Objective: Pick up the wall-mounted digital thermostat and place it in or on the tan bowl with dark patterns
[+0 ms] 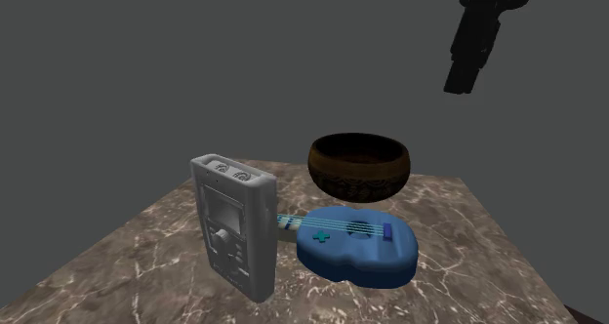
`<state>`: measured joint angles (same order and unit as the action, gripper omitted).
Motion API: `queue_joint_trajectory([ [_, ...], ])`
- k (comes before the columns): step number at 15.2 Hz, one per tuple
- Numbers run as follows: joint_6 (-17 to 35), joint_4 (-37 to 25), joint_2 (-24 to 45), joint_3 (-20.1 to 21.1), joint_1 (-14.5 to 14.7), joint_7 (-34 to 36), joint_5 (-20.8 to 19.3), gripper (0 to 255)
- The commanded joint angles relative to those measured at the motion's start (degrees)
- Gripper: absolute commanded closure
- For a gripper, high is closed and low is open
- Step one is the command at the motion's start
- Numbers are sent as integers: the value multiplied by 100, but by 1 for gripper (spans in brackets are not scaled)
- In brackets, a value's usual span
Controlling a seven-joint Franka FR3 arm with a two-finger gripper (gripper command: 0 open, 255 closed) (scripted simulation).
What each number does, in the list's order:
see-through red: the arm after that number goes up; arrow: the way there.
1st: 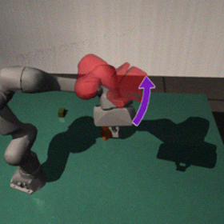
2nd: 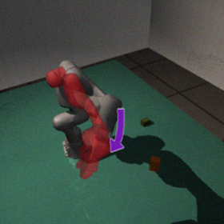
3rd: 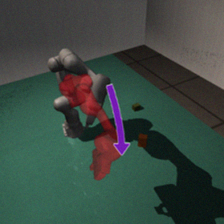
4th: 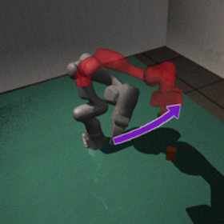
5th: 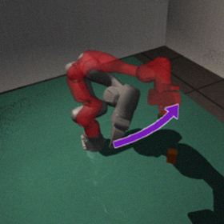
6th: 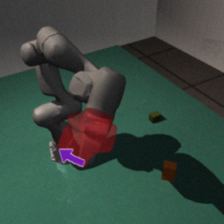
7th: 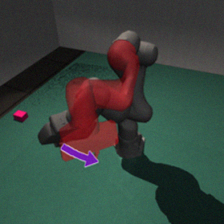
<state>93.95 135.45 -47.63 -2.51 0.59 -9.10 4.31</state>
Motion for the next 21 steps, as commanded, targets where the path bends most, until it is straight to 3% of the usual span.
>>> queue_joint_trajectory([
  [1,0,0,0,0,0,0,0,0],
  [12,938,-281,1047,1275,432,1239,716,0],
  [21,1634,-1101,2381,2281,595,2279,825,0],
])
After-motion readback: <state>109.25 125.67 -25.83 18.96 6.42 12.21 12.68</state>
